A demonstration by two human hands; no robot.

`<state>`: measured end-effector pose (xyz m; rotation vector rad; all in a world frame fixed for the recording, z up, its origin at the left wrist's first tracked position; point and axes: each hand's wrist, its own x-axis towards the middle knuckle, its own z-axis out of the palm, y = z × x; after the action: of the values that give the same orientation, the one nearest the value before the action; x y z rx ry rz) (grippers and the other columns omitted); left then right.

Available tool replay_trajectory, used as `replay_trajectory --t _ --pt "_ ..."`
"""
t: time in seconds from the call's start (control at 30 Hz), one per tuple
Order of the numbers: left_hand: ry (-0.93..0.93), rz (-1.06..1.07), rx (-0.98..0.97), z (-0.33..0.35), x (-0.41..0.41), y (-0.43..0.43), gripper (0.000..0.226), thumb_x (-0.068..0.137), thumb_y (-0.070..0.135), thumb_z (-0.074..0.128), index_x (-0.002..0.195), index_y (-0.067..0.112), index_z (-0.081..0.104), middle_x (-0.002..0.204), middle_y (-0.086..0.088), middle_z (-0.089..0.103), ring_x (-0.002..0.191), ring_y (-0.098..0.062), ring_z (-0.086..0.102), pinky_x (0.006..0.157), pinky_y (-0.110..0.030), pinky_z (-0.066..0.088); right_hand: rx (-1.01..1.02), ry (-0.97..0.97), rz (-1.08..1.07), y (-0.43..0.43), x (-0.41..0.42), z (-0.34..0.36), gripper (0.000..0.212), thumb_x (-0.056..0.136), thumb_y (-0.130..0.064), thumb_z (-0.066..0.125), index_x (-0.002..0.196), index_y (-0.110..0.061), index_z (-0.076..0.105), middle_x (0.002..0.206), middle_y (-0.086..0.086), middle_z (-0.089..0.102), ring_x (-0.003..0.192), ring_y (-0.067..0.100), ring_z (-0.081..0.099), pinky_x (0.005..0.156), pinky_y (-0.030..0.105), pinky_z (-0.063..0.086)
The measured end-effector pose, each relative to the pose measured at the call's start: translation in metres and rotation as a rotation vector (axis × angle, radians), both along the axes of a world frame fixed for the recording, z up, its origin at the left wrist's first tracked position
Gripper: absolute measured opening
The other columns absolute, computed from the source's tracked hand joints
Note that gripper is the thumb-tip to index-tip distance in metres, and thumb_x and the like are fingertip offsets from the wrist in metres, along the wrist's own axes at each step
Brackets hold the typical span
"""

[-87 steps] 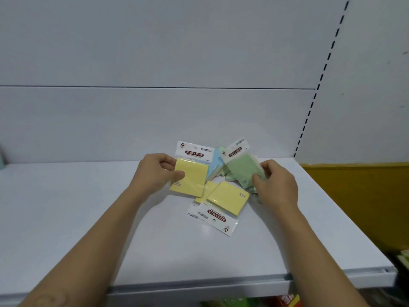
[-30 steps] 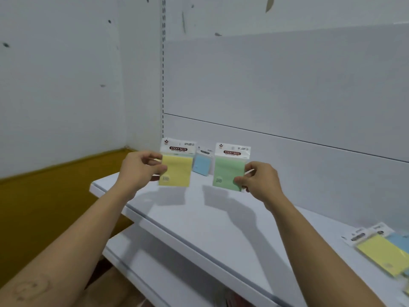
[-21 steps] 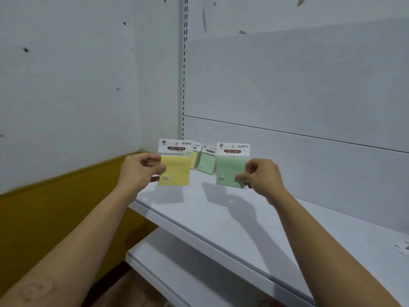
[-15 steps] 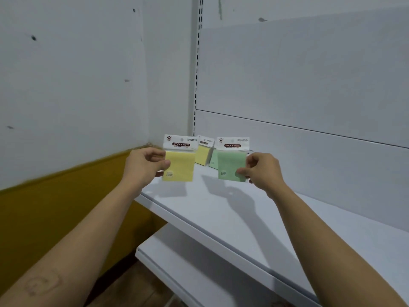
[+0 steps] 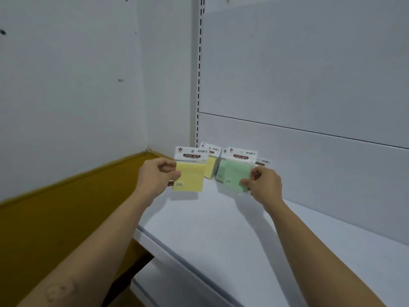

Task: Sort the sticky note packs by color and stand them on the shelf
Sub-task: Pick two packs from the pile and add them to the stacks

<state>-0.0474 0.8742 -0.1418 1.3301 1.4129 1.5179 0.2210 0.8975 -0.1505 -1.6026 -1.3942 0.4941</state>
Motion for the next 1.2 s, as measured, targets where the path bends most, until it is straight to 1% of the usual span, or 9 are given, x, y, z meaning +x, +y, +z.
replay_trajectory --t 0.17,0.3,0.47,0.7,0.83,0.93,1.0,1.13,1.2 --pt "0.051 0.000 -0.042 -0.012 0.006 0.053 0.025 0.075 -0.005 0.076 0.096 0.005 0.068 0.089 -0.013 0.071 0.078 -0.023 0.070 0.058 -0.025 0.055 -0.049 0.007 -0.014 0.043 -0.009 -0.028 0.020 0.071 -0.015 0.080 0.074 -0.016 0.060 0.075 0.001 0.065 0.077 0.026 0.065 0.067 0.029 0.046" --pt "0.069 -0.016 -0.081 -0.027 0.005 0.084 0.023 0.076 -0.005 0.074 0.095 0.007 0.068 0.086 -0.009 0.070 0.074 -0.018 0.068 0.056 -0.022 0.054 -0.042 0.024 -0.052 0.064 -0.024 -0.042 0.027 0.070 -0.013 0.080 0.081 -0.012 0.056 0.076 -0.001 0.062 0.077 0.023 0.061 0.069 0.031 0.045" --pt "0.083 -0.078 -0.102 -0.040 -0.002 0.129 0.024 0.074 -0.005 0.075 0.092 0.008 0.069 0.082 -0.010 0.070 0.077 -0.026 0.068 0.071 -0.036 0.058 -0.028 0.019 -0.158 0.080 -0.040 -0.051 0.024 0.074 -0.013 0.075 0.083 -0.011 0.053 0.079 0.003 0.063 0.079 0.026 0.060 0.072 0.034 0.046" --pt "0.084 -0.235 -0.106 -0.056 0.004 0.189 0.017 0.079 -0.001 0.072 0.089 0.012 0.069 0.085 -0.011 0.069 0.084 -0.032 0.069 0.079 -0.048 0.058 -0.130 -0.133 -0.340 0.084 -0.047 -0.052 0.024 0.080 -0.027 0.070 0.092 -0.014 0.055 0.087 0.001 0.063 0.087 0.024 0.059 0.074 0.033 0.045" --pt "0.172 -0.250 -0.023 -0.062 0.011 0.200 0.014 0.083 0.004 0.069 0.093 0.014 0.066 0.084 -0.005 0.067 0.080 -0.022 0.065 0.081 -0.040 0.056 -0.159 -0.177 -0.481 0.084 -0.066 -0.058 0.020 0.085 -0.031 0.063 0.094 -0.016 0.054 0.091 0.000 0.064 0.091 0.024 0.059 0.072 0.031 0.041" --pt "0.181 -0.206 0.035 -0.072 0.011 0.202 0.020 0.086 0.006 0.067 0.105 0.009 0.065 0.089 -0.005 0.067 0.077 -0.015 0.060 0.072 -0.026 0.051 -0.123 -0.194 -0.553 0.083 -0.082 -0.068 0.019 0.087 -0.029 0.059 0.099 -0.015 0.054 0.098 0.001 0.065 0.094 0.024 0.059 0.069 0.029 0.037" --pt "0.180 -0.220 0.028 -0.075 0.010 0.205 0.027 0.085 0.009 0.067 0.112 0.008 0.063 0.096 -0.005 0.067 0.081 -0.013 0.060 0.070 -0.019 0.046 -0.119 -0.209 -0.578 0.085 -0.086 -0.069 0.021 0.086 -0.028 0.059 0.102 -0.016 0.055 0.101 0.002 0.065 0.095 0.024 0.060 0.071 0.029 0.039" --pt "0.234 -0.309 -0.002 -0.077 0.009 0.207 0.047 0.078 0.016 0.077 0.120 0.009 0.058 0.099 0.001 0.063 0.090 -0.013 0.061 0.076 -0.022 0.045 -0.143 -0.215 -0.624 0.087 -0.091 -0.069 0.021 0.085 -0.031 0.059 0.102 -0.019 0.056 0.102 -0.001 0.067 0.097 0.023 0.061 0.075 0.031 0.042" --pt "0.279 -0.304 0.020 -0.078 0.010 0.205 0.048 0.077 0.015 0.078 0.120 0.009 0.059 0.100 0.001 0.063 0.089 -0.011 0.058 0.077 -0.020 0.042 -0.143 -0.230 -0.632 0.088 -0.093 -0.070 0.020 0.085 -0.031 0.059 0.101 -0.020 0.056 0.101 -0.002 0.067 0.096 0.022 0.060 0.073 0.029 0.040"
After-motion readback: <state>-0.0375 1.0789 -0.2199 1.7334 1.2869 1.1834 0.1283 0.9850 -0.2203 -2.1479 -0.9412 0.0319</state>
